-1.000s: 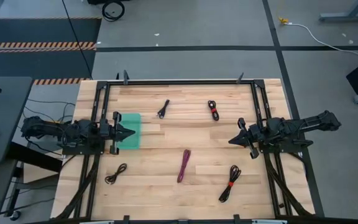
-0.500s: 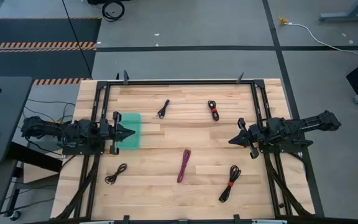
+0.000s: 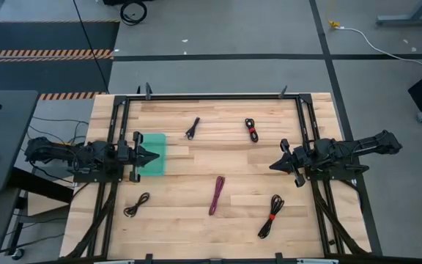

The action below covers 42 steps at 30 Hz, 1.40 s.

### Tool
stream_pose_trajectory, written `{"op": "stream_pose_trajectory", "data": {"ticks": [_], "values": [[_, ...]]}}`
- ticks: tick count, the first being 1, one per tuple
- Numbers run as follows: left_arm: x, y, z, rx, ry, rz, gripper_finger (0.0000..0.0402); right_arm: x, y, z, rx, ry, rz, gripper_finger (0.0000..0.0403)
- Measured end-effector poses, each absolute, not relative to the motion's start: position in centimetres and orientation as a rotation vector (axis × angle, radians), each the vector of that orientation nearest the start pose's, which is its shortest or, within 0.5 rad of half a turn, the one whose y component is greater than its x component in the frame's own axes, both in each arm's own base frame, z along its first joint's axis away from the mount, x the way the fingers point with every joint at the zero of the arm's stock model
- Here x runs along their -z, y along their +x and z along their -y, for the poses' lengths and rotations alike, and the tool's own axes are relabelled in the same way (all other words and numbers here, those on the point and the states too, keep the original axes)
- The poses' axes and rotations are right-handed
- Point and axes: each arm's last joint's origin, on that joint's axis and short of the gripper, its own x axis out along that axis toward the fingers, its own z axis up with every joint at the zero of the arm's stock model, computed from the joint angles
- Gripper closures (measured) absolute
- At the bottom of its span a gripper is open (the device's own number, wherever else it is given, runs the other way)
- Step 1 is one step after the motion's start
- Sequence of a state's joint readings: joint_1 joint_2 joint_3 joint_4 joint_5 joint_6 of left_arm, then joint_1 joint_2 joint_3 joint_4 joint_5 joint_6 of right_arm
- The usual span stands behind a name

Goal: Pick and place USB-C Cables

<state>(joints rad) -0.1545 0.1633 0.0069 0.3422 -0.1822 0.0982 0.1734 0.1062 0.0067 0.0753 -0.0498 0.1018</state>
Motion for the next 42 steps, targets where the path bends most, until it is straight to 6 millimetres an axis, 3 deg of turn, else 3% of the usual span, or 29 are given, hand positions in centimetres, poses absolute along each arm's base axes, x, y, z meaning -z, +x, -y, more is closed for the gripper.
{"op": "stream_pose_trajectory", "data": {"ticks": [20, 29, 38, 42], "values": [[-18.53, 10.5, 1.1, -0.037, 0.066, 0.182, 0.0392, -16.45, 10.21, -1.93, -0.221, 0.1, -0.035, 0.0397], [-18.53, 10.5, 1.11, -0.036, 0.067, 0.182, 0.0392, -16.5, 10.27, -1.54, -0.086, 0.099, -0.022, 0.0397], [-18.9, 10.42, 1.09, -0.038, 0.059, 0.22, 0.0392, -16.5, 10.27, -1.54, -0.087, -0.079, -0.015, 0.0397], [-19.14, 10.37, 1.13, -0.001, -0.137, 0.247, 0.0392, -16.5, 10.27, -1.55, -0.088, -0.063, -0.015, 0.0397]]}}
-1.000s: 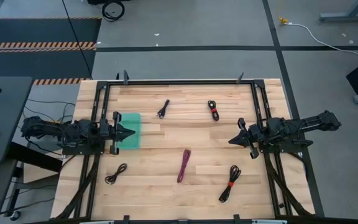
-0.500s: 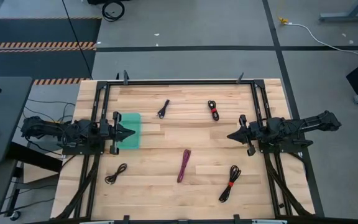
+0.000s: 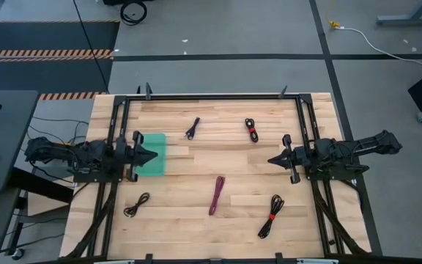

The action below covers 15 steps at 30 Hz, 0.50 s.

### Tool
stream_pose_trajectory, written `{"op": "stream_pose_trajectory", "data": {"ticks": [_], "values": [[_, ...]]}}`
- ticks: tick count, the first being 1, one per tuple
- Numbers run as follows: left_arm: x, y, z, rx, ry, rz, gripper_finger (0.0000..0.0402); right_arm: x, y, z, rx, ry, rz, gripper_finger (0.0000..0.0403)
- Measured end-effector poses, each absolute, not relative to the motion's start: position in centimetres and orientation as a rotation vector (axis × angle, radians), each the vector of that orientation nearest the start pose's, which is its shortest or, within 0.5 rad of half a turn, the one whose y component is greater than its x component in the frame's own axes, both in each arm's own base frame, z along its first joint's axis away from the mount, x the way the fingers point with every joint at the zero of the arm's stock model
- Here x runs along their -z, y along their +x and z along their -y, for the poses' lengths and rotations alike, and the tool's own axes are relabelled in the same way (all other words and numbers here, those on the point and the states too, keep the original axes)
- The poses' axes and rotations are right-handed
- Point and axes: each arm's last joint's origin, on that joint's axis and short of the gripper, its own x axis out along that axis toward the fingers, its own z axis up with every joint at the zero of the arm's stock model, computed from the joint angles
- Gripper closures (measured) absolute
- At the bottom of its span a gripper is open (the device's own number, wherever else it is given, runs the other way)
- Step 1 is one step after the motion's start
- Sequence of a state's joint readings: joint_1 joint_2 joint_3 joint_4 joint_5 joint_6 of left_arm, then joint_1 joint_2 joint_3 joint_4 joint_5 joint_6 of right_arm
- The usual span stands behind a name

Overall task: Pick and place USB-C Cables
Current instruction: Put the black USB cable into the green bin

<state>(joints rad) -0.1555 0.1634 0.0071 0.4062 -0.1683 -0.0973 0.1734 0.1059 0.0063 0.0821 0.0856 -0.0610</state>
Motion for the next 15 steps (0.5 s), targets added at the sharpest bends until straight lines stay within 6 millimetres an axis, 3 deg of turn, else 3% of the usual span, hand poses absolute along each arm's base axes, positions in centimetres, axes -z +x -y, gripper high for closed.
{"op": "stream_pose_trajectory", "data": {"ticks": [3, 9, 15], "values": [[-19.0, 10.4, 1.2, 0.051, -0.322, 0.231, 0.0392, -16.6, 10.3, -1.5, -0.088, -0.025, -0.011, 0.0397], [-18.5, 10.5, 1.3, 0.052, -0.349, 0.174, 0.0392, -16.8, 10.3, -1.5, -0.088, -0.023, 0.009, 0.0397], [-17.6, 10.6, 1.3, 0.039, -0.446, 0.08, 0.0392, -18.3, 10.1, -1.5, -0.088, 0.014, 0.168, 0.0397]]}}
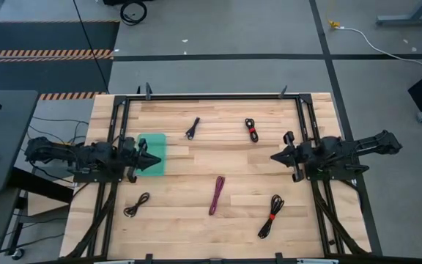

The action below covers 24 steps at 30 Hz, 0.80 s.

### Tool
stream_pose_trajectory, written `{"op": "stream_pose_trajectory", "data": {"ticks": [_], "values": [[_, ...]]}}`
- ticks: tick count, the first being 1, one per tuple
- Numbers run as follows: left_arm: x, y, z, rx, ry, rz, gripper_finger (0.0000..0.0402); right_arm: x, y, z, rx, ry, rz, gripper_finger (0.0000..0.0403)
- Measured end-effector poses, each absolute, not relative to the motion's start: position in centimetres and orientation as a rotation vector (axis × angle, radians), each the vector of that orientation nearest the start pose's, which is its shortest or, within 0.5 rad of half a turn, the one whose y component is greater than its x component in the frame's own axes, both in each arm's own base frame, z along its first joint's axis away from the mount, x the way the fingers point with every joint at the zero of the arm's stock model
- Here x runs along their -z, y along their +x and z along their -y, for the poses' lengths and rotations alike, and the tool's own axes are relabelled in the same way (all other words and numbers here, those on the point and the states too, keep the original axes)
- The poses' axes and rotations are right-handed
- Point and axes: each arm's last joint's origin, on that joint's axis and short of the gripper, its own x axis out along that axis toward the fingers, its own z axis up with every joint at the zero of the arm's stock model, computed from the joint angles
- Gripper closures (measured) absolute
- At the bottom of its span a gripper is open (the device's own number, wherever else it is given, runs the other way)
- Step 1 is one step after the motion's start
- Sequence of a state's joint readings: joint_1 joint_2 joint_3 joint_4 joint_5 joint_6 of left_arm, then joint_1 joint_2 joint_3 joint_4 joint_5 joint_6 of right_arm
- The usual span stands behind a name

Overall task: Pick and place USB-C Cables
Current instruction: Put the black USB cable into the green bin

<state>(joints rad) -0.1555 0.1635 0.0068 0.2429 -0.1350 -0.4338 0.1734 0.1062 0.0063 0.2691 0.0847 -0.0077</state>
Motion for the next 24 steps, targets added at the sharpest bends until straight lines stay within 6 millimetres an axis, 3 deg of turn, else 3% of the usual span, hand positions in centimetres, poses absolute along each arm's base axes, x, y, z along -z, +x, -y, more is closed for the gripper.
{"op": "stream_pose_trajectory", "data": {"ticks": [6, 12, 16, 19, 24], "values": [[-19.0, 10.5, 1.0, -0.051, -0.326, 0.18, 0.0392, -19.5, 9.8, -1.5, -0.08, 0.015, 0.301, 0.0397], [-25.7, 9.5, 1.5, 0.109, -0.266, 0.217, 0.0356, -20.7, 9.4, -1.3, -0.034, -0.054, 0.431, 0.0397], [-30.8, 10.1, 2.3, 0.096, -0.145, 0.013, 0.0326, -20.9, 9.3, -1.2, 0.038, -0.128, 0.445, 0.0395], [-33.7, 11.6, 3.2, 0.069, -0.064, -0.248, 0.0308, -21.0, 9.3, -0.9, 0.113, -0.14, 0.448, 0.0384], [-35.5, 14.4, 4.9, -0.042, -0.083, -0.833, 0.0278, -20.6, 9.4, -0.8, 0.171, -0.107, 0.398, 0.0352]]}}
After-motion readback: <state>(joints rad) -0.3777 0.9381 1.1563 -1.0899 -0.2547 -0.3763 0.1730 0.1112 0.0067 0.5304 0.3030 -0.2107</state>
